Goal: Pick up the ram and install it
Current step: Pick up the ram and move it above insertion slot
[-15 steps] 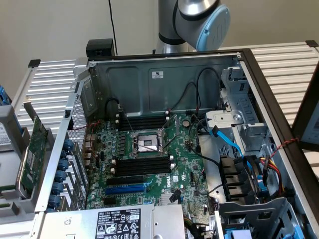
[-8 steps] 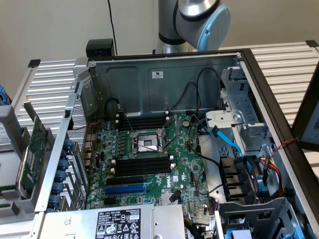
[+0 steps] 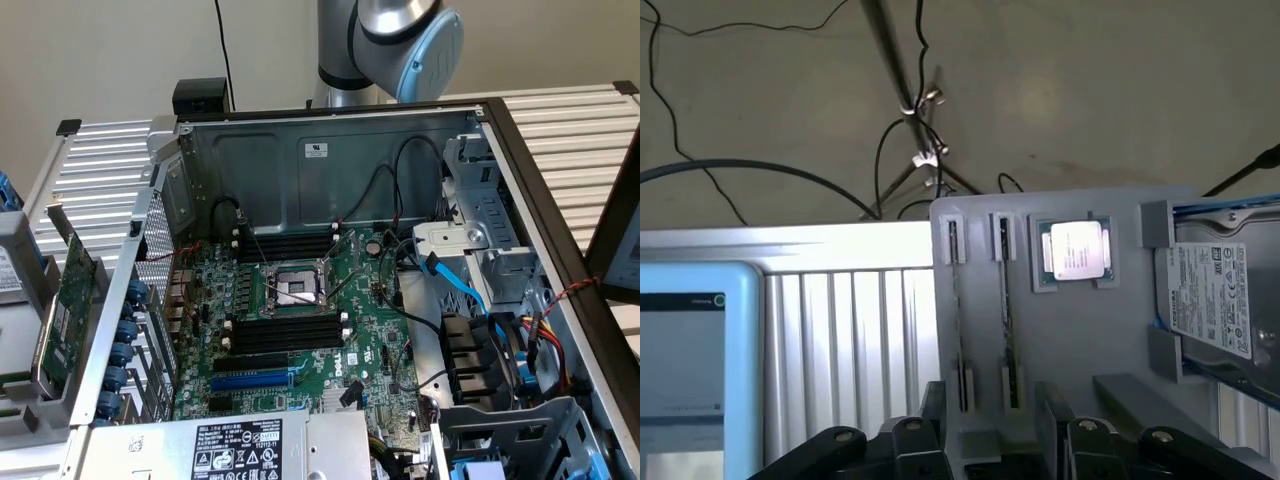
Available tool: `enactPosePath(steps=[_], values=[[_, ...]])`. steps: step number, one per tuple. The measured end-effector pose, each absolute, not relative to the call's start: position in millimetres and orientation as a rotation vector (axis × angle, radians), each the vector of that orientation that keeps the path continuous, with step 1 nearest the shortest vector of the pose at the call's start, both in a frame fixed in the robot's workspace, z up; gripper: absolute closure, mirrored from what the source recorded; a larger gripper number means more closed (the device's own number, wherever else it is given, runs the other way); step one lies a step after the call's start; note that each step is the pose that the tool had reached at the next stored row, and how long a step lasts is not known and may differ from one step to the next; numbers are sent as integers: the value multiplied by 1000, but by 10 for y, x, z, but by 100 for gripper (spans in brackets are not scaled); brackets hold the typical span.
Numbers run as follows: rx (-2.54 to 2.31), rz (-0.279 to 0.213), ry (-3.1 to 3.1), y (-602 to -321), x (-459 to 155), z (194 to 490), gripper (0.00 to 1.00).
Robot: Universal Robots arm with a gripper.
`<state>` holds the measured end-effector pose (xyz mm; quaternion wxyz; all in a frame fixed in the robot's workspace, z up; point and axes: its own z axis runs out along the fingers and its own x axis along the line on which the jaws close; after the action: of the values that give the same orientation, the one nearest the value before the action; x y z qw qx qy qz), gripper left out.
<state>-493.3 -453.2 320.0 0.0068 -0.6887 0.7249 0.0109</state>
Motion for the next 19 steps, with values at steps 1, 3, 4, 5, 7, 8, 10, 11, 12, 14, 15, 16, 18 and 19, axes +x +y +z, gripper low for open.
enactPosePath(steps=[1, 3, 4, 5, 7, 8, 10, 11, 12, 14, 15, 16, 18, 19], values=[[-2154, 34, 2268, -4536, -4932, 3181, 52], [-2154, 34, 2268, -4541, -4927, 3146, 52], [-2154, 34, 2267, -4543, -4923, 3127, 52], [-2154, 34, 2268, -4544, -4920, 3108, 52], [-2154, 34, 2267, -4548, -4913, 3073, 52], [-2154, 34, 2268, -4550, -4910, 3054, 52], [-2154, 34, 2268, -4552, -4904, 3017, 52], [-2154, 34, 2267, -4554, -4900, 2999, 52], [-2154, 34, 2267, -4555, -4897, 2982, 52], [-2154, 34, 2267, -4555, -4892, 2945, 52], [-2154, 34, 2268, -4555, -4892, 2927, 52], [-2154, 34, 2268, -4555, -4891, 2908, 52], [-2154, 34, 2267, -4556, -4891, 2872, 52], [-2155, 34, 2266, -4556, -4891, 2854, 52]])
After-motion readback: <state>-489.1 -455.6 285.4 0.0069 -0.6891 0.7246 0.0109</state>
